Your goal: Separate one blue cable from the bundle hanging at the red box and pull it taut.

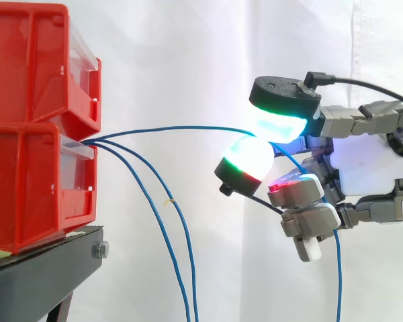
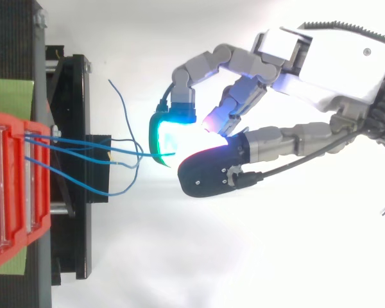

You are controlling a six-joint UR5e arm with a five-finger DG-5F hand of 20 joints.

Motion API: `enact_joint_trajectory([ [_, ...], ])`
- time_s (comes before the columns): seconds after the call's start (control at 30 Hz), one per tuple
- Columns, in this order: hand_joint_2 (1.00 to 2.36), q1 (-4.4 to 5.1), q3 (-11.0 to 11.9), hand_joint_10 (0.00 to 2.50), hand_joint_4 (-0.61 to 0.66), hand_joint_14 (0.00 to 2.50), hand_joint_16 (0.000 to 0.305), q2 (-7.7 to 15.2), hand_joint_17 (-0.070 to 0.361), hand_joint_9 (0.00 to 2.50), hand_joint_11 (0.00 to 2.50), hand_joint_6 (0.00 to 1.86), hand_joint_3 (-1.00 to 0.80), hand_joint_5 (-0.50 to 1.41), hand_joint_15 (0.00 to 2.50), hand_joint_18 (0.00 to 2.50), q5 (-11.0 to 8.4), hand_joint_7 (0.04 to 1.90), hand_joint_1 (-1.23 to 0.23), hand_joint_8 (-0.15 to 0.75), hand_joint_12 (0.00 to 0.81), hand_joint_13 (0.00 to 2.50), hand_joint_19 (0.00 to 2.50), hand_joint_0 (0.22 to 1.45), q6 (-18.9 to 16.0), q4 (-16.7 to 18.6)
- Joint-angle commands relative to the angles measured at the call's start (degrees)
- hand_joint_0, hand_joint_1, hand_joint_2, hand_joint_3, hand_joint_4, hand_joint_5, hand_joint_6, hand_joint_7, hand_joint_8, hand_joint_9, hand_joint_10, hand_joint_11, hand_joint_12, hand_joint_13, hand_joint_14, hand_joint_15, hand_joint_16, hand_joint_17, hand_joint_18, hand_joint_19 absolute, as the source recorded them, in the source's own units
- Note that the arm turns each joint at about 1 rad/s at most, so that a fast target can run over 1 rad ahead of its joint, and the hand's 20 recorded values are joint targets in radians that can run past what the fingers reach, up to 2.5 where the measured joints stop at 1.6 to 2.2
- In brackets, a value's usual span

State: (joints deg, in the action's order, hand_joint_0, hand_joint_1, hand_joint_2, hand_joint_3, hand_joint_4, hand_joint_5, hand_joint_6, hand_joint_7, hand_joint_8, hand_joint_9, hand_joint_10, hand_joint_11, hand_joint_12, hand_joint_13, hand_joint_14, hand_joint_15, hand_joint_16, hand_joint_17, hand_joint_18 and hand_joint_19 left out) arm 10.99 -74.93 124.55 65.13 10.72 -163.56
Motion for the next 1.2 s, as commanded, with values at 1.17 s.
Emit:
enact_joint_trajectory([
  [1.17,1.02,0.00,-0.04,0.02,-0.07,0.02,0.045,-0.01,0.102,1.20,1.39,0.91,-0.19,-0.17,1.46,0.81,0.00,1.12,-0.75,0.261,0.327,1.18,0.88,0.65,0.00,0.00],
])
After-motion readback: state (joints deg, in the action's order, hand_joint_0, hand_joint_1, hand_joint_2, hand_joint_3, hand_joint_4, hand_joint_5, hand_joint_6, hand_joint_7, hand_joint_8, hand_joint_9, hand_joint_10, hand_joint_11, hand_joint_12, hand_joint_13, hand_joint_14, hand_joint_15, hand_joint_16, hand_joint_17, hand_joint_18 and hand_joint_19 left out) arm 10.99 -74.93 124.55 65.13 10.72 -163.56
